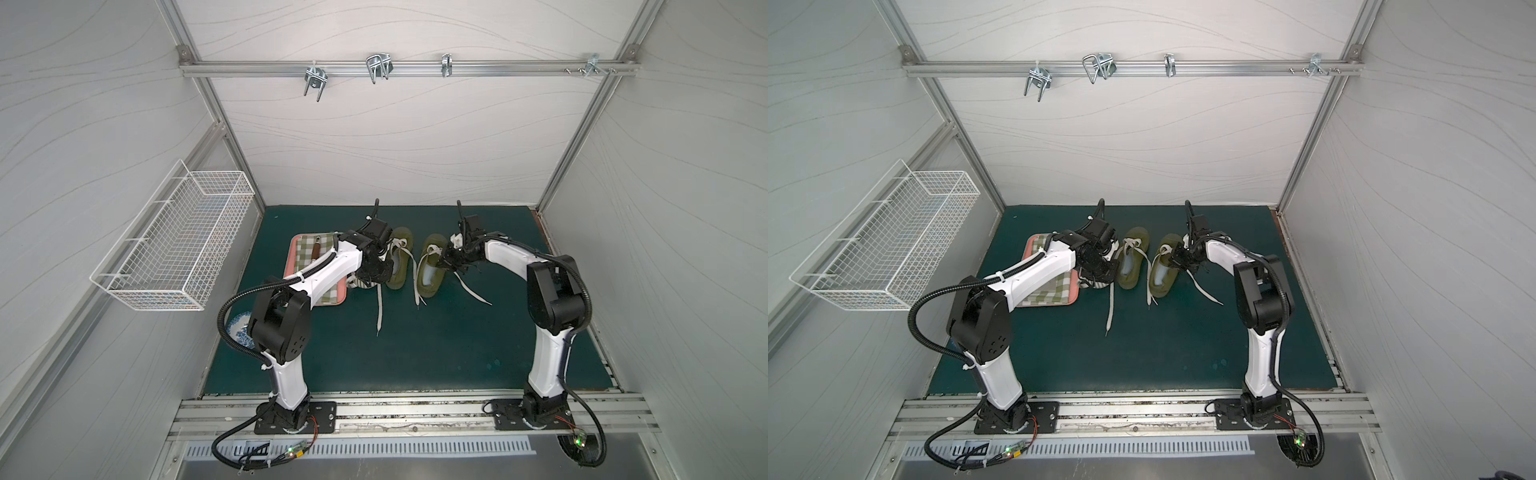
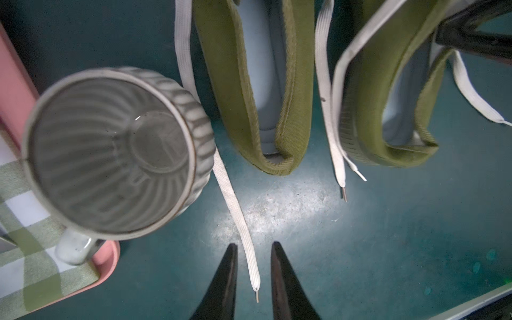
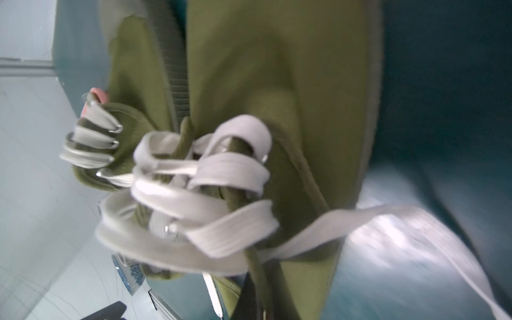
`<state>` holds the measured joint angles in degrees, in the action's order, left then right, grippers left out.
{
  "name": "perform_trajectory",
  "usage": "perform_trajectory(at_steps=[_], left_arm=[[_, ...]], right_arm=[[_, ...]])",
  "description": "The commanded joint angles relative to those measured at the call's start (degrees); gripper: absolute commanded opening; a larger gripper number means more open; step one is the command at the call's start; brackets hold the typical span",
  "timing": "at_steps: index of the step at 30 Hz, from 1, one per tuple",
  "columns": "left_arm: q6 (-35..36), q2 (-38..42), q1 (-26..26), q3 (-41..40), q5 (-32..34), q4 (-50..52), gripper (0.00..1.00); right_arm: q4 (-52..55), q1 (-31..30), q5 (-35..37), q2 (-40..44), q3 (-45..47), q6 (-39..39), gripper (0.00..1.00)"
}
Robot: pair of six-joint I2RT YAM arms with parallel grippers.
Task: Insert the insole into the shoe
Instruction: Move the shoe to the center of the board, then reset both arms
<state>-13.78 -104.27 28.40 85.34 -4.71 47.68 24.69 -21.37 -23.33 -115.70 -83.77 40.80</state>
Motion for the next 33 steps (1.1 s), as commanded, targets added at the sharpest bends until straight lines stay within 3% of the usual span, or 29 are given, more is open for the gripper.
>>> perform_trajectory(at_steps=[1,9,10,13,16,17,18,19,21,22,23,24,27,30,33], left_arm=[[-0.8,2.9,-0.8,-0.3,0.1,-1.3,0.24],[-1.7,4.5,-2.2,-2.6,-1.2,-3.4,0.24],[-1.6,4.4,-2.2,-2.7,-1.5,-3.7,0.24],[-1.4,3.6,-2.6,-1.1,-1.5,-1.4,0.24],[-2.3,5.7,-3.3,-1.8,-2.1,-2.6,0.26],[-2.8,6.6,-3.6,-2.3,-2.2,-3.5,0.28],[-3.2,7.4,-3.9,-2.7,-2.4,-4.5,0.47],[-3.5,8.2,-4.2,-2.8,-2.6,-5.1,0.96],[-3.6,9.5,-4.7,-3.2,-2.7,-6.0,0.99],[-3.9,10.3,-5.4,-3.6,-2.7,-6.9,0.99],[-4.2,11.2,-6.3,-4.4,-3.2,-8.3,0.99],[-4.7,12.6,-7.8,-5.8,-4.2,-10.6,0.99],[-9.6,19.4,-14.6,-13.9,-7.7,-22.2,0.99],[-13.6,25.2,-21.7,-23.7,-9.4,-37.1,0.99],[-10.0,27.7,-24.7,-28.3,-4.3,-42.5,0.99]], right_arm=[[0.4,-1.9,-2.6,-2.3,-1.5,0.7,0.0],[5.3,-2.2,-2.3,-3.2,-5.2,-4.4,0.0],[4.6,-1.8,-3.8,-2.4,-4.5,-5.8,0.06],[1.5,-0.6,-5.2,2.6,0.3,-7.4,0.47],[3.5,0.7,-5.1,8.6,2.3,-10.0,0.66],[4.6,1.0,-4.6,10.3,2.5,-11.1,0.68],[6.1,1.5,-4.1,12.4,2.7,-12.4,0.7],[7.3,2.0,-3.4,14.6,3.0,-13.5,0.71],[8.8,3.5,-2.3,19.2,4.3,-15.3,0.75],[8.9,4.2,-1.0,22.2,5.7,-16.3,0.82],[8.4,4.9,1.2,25.1,7.4,-16.4,0.96],[7.1,5.8,4.3,28.9,10.0,-16.3,0.99],[-0.4,8.3,12.9,39.2,20.2,-17.1,0.99],[-12.2,9.1,23.5,48.0,31.6,-24.6,0.99],[-27.4,10.4,34.4,54.3,42.6,-31.0,0.99]])
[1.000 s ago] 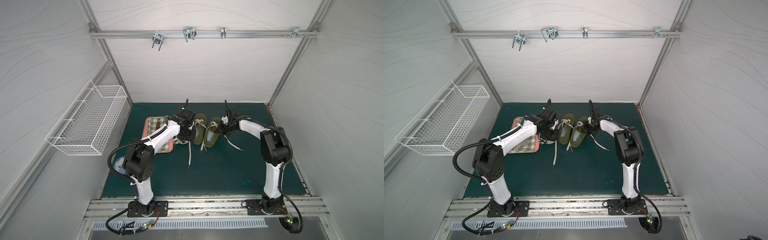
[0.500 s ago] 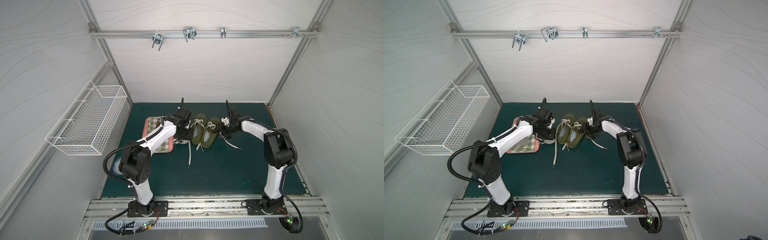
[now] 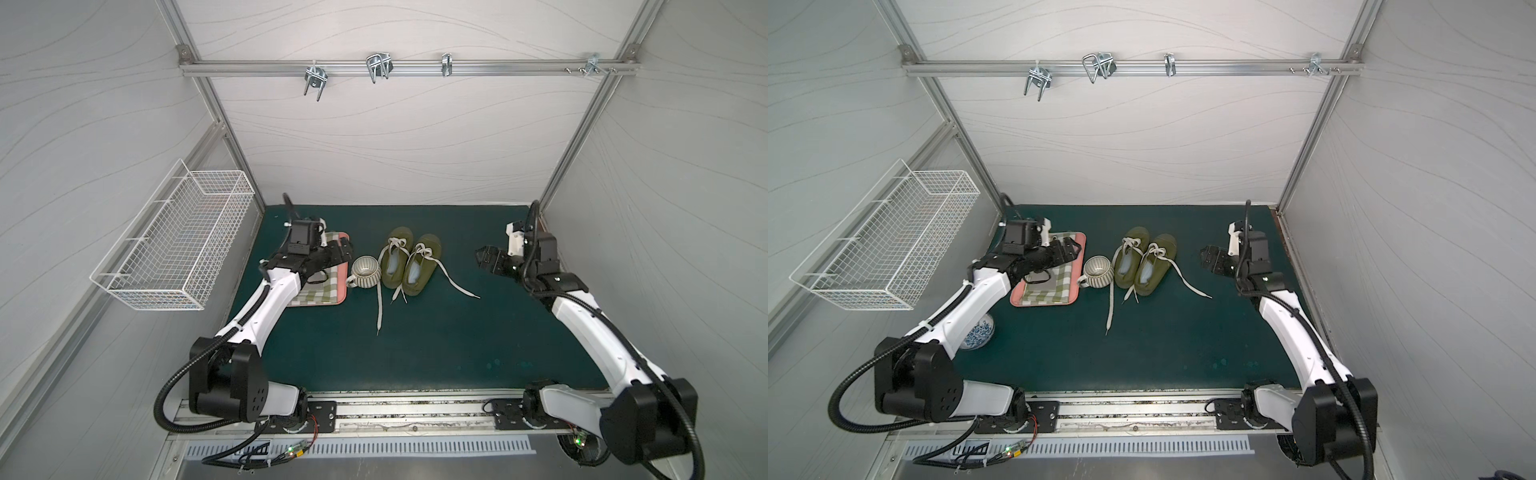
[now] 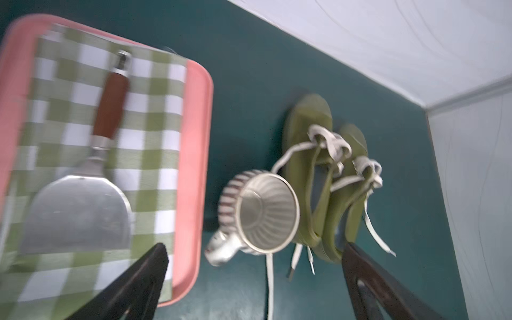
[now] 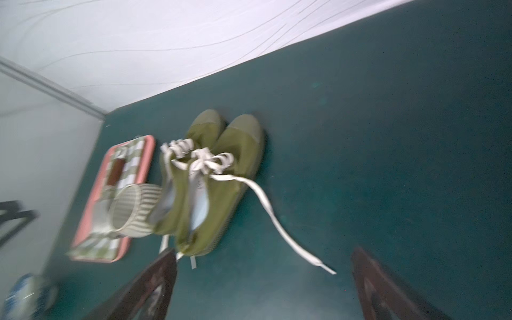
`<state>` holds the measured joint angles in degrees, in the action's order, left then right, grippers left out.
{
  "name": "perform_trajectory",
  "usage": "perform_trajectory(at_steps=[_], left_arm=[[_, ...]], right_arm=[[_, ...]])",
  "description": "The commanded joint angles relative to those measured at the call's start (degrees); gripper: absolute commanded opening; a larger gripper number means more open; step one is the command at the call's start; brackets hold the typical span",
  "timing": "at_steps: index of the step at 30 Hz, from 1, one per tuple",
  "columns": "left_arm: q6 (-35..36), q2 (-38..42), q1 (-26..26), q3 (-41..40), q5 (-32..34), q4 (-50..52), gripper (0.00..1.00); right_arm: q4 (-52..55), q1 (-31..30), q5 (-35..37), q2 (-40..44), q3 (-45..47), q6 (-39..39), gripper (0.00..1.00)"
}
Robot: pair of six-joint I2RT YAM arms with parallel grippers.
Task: Insert the insole into the shoe
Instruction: Reset both arms
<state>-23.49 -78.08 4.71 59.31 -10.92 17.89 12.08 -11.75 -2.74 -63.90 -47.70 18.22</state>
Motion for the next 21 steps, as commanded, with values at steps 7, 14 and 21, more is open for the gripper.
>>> perform_trajectory(at_steps=[7,14,21], left_arm=[[11.4,6.9,-3.0,-8.8,19.6,-15.9,0.99],[17.0,11.5,-3.0,-28.7,26.4,-38.3,0.99],[18.2,-2.7,-3.7,-30.8,30.9,-50.2,0.99]], right_arm=[[-24.6,5.5,17.9,-2.1,11.9,-11.6,0.99],[-37.1,11.1,14.0,-4.7,20.2,-7.3,0.99],[-51.3,11.1,12.7,-8.0,26.6,-8.3,0.99]])
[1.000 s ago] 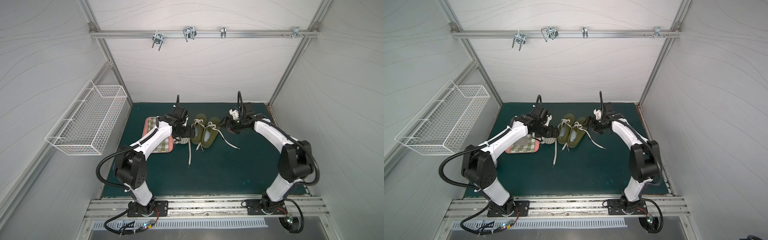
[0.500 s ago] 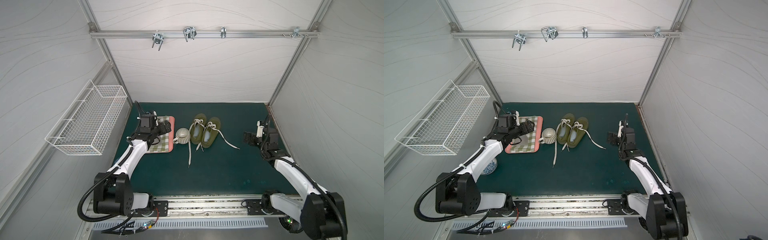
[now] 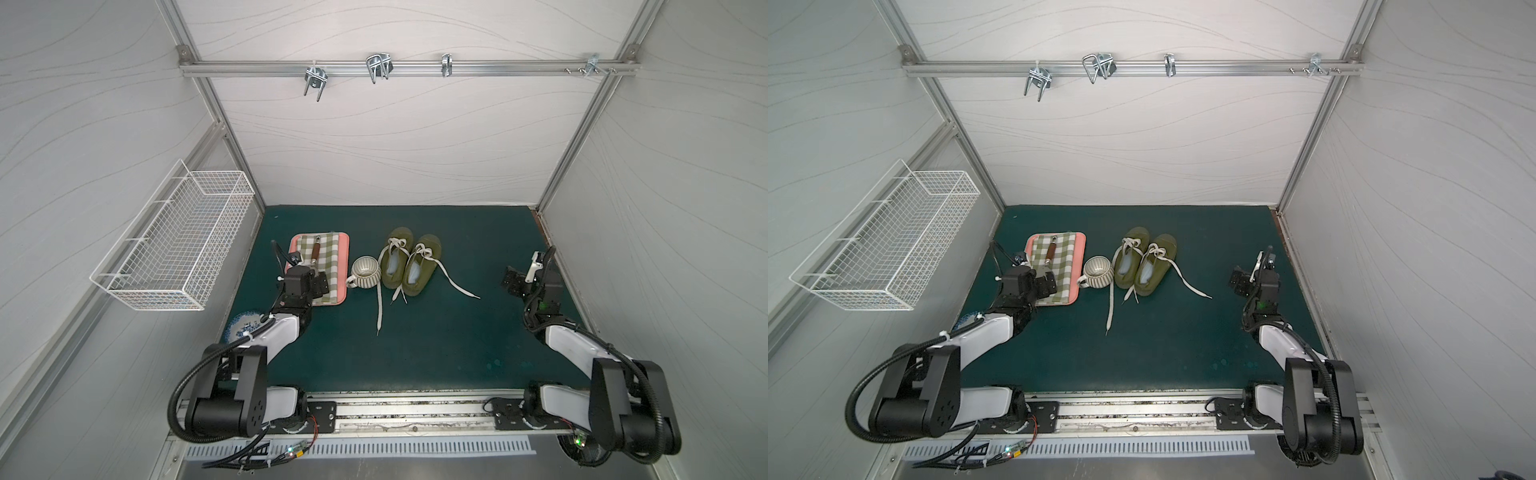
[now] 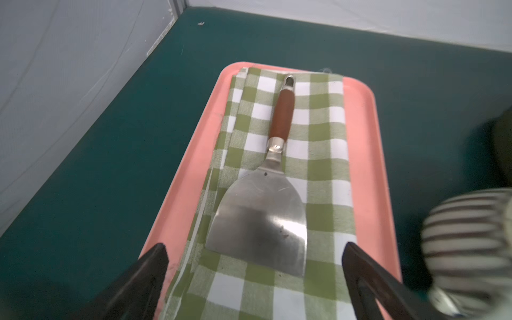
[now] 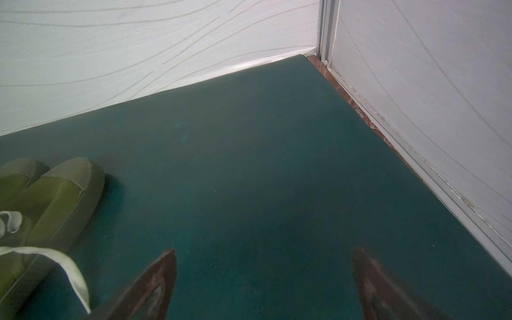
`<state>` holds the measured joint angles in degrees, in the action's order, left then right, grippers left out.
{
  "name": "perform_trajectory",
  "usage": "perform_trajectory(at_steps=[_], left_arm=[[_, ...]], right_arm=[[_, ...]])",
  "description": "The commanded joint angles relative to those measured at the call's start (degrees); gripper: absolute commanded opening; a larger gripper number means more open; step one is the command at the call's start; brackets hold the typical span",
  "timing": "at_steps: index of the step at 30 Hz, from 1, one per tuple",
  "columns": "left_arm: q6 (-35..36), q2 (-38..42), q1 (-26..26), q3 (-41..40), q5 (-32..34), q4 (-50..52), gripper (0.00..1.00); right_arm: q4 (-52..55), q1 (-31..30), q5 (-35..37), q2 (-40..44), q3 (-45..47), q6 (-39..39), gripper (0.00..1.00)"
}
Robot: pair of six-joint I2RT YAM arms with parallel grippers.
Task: Insert the insole into the shoe
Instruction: Reset both arms
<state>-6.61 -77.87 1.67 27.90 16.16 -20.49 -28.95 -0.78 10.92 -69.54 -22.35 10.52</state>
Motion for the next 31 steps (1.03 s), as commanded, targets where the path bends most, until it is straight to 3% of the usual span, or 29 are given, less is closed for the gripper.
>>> perform_trajectory(at_steps=[1,3,5,9,11,12,14,17,21,31], left_arm=[[1.3,-5.2,-0.8,-0.7,4.7,-16.3,0.98],[0.6,-8.1,-1.5,-2.1,5.4,-22.3,0.99],[0.7,-8.4,-1.8,-0.2,2.8,-18.0,0.99],[3.1,-11.7,-1.8,-5.1,0.6,-31.6,0.99],[1.6,-9.7,-1.8,-3.5,0.2,-24.6,0.99],[2.2,-10.9,-1.8,-4.3,0.4,-28.4,0.99],[2.0,-10.3,-1.8,-3.9,0.2,-26.5,0.99],[2.3,-10.7,-1.7,-4.1,0.4,-27.7,0.99],[2.4,-10.5,-1.6,-3.8,0.7,-26.7,0.99],[2.6,-10.3,-1.4,-3.7,0.2,-26.0,0.99]], right_arm=[[-13.3,0.1,-2.3,-4.2,1.7,-2.2,0.99],[-9.9,0.1,-2.5,-5.1,0.1,-2.7,0.99],[-12.0,0.1,-3.2,-5.5,1.2,-2.9,0.99],[-28.3,-0.1,-2.8,-13.0,7.3,-3.1,0.99],[-35.8,-0.3,-3.1,-17.6,8.8,-3.6,0.99],[-37.9,-0.7,-3.0,-19.4,9.1,-4.2,0.99],[-42.0,-2.3,-0.9,-22.1,9.1,-5.8,0.99],[-28.6,-4.0,1.5,-19.2,4.7,-6.4,0.99],[-19.3,-6.3,5.3,-20.6,-1.7,-8.0,0.99],[-20.7,-6.9,6.0,-20.9,-1.4,-8.7,0.99]])
